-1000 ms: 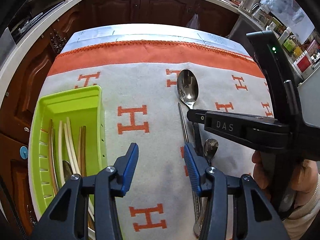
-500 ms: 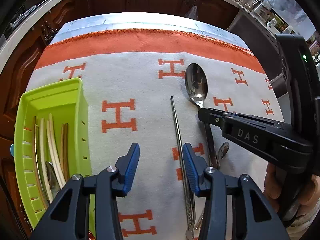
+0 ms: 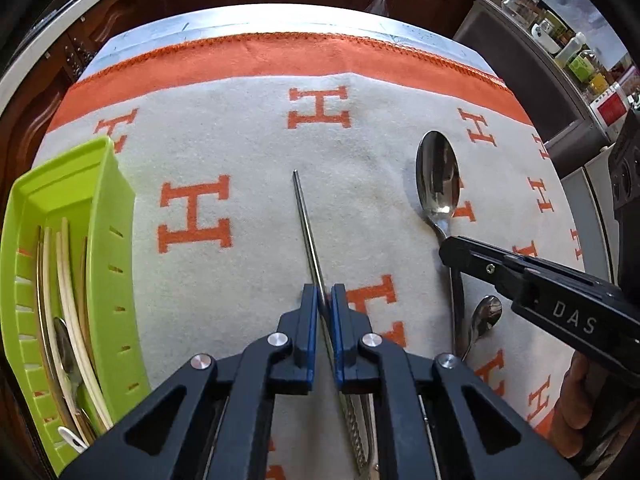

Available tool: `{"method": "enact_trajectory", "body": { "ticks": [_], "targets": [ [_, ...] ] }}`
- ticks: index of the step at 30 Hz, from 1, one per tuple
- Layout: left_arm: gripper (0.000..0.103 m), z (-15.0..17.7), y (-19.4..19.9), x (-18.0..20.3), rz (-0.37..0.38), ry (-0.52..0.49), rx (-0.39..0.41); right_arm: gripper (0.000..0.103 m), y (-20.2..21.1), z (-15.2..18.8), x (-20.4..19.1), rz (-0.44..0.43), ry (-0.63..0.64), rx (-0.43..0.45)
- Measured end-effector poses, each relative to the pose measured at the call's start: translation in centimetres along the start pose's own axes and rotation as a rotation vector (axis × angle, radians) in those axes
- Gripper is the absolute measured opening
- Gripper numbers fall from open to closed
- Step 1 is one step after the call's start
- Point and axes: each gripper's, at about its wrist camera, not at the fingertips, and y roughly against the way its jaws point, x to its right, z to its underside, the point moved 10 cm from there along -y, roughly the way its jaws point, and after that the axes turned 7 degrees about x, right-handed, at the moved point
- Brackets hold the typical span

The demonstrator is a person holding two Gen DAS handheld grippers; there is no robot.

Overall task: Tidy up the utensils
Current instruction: 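Grasp the large steel spoon with the right tool while the left tool grasps a steel chopstick, then carry the spoon and chopstick into the green tray and open both tools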

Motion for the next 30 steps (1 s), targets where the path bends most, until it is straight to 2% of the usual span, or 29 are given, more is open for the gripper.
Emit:
{"method": "enact_trajectory", "body": {
  "ticks": [6, 14, 21, 30],
  "targets": [
    [0.003, -0.1, 1.1, -0.3, 0.021, 0.034, 0.052, 0.005, 1.8, 0.1, -0.6, -0.064, -0.029, 0.040],
    [0.002, -2.2, 6.9, -1.2, 0.035, 0.020, 0.191, 0.005, 5.2, -1.3, -2.2, -0.114, -0.012, 0.152],
    [0.002, -3.0, 11.4, -2.6, 0.041, 0.024, 0.261, 0.002, 7.3, -1.5, -4.6, -0.159, 0.016, 0.185],
    [0.002, -2.1, 17.4, -4.7, 0.037, -0.007, 0.309, 0.002, 10.2, -0.8, -9.4, -0.262, 0.074, 0.184]
  ]
}}
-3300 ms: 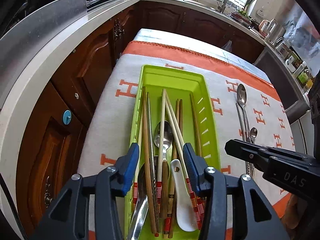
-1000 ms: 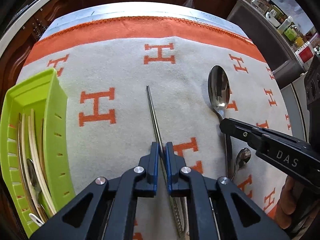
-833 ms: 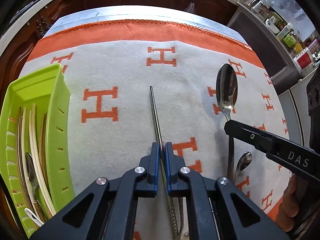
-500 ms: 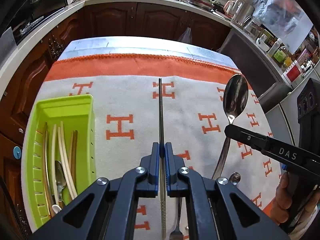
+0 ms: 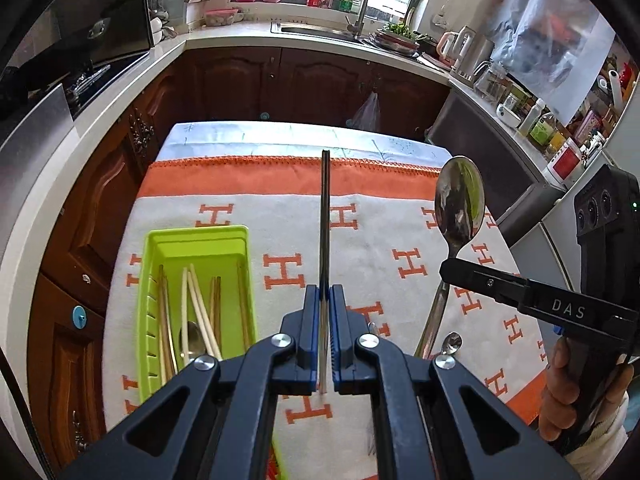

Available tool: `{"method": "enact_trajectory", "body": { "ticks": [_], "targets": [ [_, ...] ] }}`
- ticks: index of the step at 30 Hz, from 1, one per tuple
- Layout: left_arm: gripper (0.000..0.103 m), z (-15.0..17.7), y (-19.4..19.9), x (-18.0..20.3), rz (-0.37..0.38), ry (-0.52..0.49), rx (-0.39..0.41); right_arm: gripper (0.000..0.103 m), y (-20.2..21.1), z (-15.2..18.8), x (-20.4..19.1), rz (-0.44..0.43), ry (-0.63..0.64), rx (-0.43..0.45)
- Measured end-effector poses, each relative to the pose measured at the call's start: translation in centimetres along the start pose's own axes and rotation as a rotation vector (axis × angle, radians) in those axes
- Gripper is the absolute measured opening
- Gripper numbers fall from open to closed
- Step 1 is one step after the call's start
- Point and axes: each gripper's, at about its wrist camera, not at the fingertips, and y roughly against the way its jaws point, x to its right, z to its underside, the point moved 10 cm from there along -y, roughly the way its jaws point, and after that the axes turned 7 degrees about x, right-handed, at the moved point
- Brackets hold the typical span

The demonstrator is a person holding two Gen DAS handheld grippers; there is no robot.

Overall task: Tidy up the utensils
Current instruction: 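Carry the spoon and chopstick into the green tray and open both tools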

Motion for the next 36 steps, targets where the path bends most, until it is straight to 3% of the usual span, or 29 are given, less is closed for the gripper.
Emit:
{"method": "enact_trajectory", "body": {
  "ticks": [11, 19, 31, 36],
  "targets": [
    [0.002, -0.6, 10.0, -3.7, -0.060, -0.015, 0.104, 0.002, -1.2, 2.3, -8.6, -0.173, 0.070, -0.095],
    [0.001, 2.0, 12.4, -6.5, -0.107, 0.020, 0.079, 0.002, -3.1, 4.9, -13.8, -0.270, 0.129, -0.184],
    [0.001, 6.6, 4.2, -11.3, -0.193, 0.109, -0.088, 0.005, -11.8, 8.8, -10.9, -0.090, 0.112, -0.326],
    [0.003, 7.6, 2.1, -11.4, -0.172, 0.138, -0.129, 0.007, -12.2, 8.5, -10.1, -0.022, 0.143, -0.303]
  ]
}}
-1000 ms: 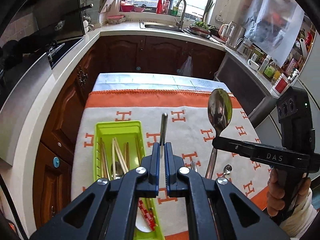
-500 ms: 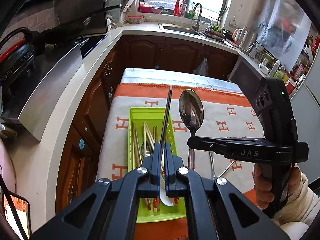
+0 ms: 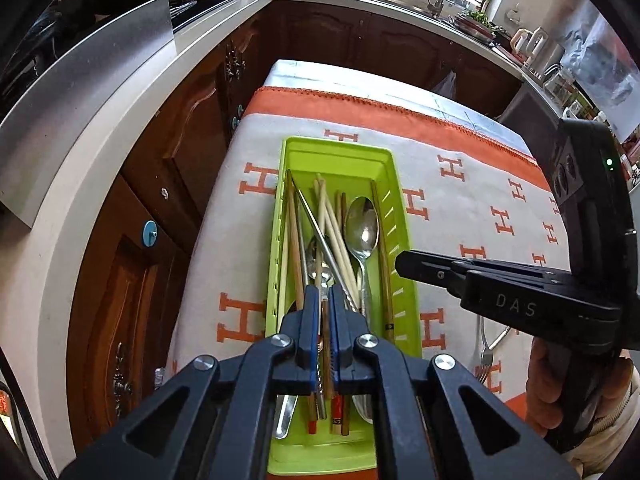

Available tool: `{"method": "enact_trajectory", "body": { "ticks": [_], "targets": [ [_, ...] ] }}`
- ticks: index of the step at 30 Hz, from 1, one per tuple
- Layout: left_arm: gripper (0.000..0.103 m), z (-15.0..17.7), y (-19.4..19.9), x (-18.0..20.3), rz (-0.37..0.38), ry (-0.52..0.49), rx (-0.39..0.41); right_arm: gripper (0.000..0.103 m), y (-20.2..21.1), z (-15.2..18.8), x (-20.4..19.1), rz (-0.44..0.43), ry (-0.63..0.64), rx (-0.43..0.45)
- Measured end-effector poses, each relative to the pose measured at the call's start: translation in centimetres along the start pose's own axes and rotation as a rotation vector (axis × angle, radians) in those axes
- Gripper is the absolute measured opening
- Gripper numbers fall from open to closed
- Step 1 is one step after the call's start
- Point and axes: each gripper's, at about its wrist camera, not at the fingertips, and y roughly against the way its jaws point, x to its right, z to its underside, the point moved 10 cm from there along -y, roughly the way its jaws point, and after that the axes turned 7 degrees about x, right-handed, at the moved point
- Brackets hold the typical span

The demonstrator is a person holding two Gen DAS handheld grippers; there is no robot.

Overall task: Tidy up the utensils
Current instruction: 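Carry the spoon and chopstick into the green tray and open both tools, then move the left tool to the steel fork and close on it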

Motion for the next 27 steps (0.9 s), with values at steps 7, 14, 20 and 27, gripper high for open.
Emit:
{"method": "enact_trajectory", "body": {
  "ticks": [7, 14, 20, 27],
  "targets": [
    [0.006, 0.4, -0.8, 2.1, 0.028, -0.023, -0.015, 0.007, 1.8, 0.2, 1.3, 0.011, 0.002, 0.007],
    [0.007, 1.0, -1.7, 4.5, 0.055, -0.053, -0.041, 0.007, 4.3, 1.4, 4.5, 0.047, -0.032, 0.009],
    [0.007, 1.4, -2.0, 6.6, 0.074, -0.083, -0.057, 0.007, 6.5, 3.0, 8.0, 0.101, -0.072, 0.013],
    [0.007, 2.1, -2.8, 10.0, 0.111, -0.133, -0.084, 0.007, 8.6, 5.6, 13.3, 0.164, -0.182, 0.015]
  ]
}}
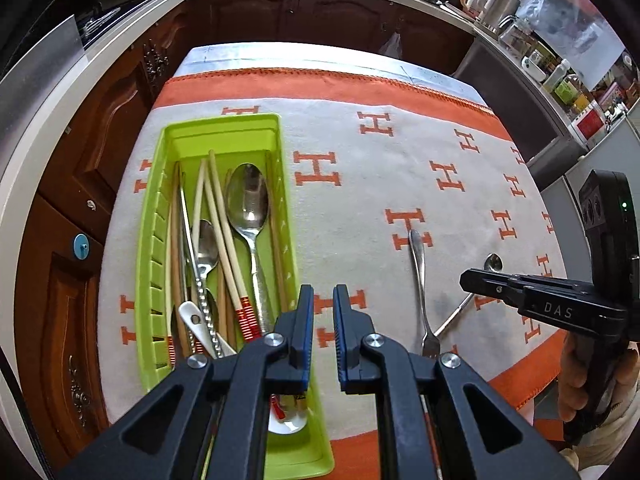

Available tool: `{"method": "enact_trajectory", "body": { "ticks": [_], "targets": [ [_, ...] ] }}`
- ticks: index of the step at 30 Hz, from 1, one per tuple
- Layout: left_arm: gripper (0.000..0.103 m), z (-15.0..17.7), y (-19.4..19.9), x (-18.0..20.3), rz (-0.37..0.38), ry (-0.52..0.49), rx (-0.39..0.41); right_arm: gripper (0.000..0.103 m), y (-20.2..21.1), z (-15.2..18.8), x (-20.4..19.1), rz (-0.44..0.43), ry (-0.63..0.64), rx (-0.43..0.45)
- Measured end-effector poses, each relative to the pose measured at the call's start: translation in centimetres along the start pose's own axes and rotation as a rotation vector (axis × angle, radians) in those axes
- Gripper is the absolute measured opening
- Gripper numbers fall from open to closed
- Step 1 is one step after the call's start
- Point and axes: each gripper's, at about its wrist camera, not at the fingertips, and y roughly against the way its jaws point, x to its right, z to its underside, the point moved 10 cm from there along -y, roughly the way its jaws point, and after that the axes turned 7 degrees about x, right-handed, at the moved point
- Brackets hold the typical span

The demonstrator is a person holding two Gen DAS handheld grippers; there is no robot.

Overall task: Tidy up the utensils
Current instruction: 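Move the left tool to the steel fork and close on it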

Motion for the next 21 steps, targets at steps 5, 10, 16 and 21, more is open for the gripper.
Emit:
{"method": "enact_trajectory", "body": {
  "ticks": [5, 10, 16, 21],
  "targets": [
    [0.011, 0.3, -1.4, 2.3, 0.025, -0.031, -0.029, 0.007, 0.5, 1.3, 4.0, 0.030, -0.093, -0.014],
    [0.020, 0.6, -2.7, 4.5, 0.051, -0.051, -0.050, 0.008, 0.8, 2.4, 6.2, 0.022, -0.185, -0.014],
    [0.026, 1.5, -4.3, 6.5, 0.098, -0.053, -0.093, 0.008, 0.8, 3.4, 7.5, 0.015, -0.242, -0.012],
    [0.026, 2.6, -5.9, 7.5, 0.137, -0.023, -0.143, 0.008, 1.2, 3.5, 8.2, 0.001, -0.268, 0.010]
  ]
}}
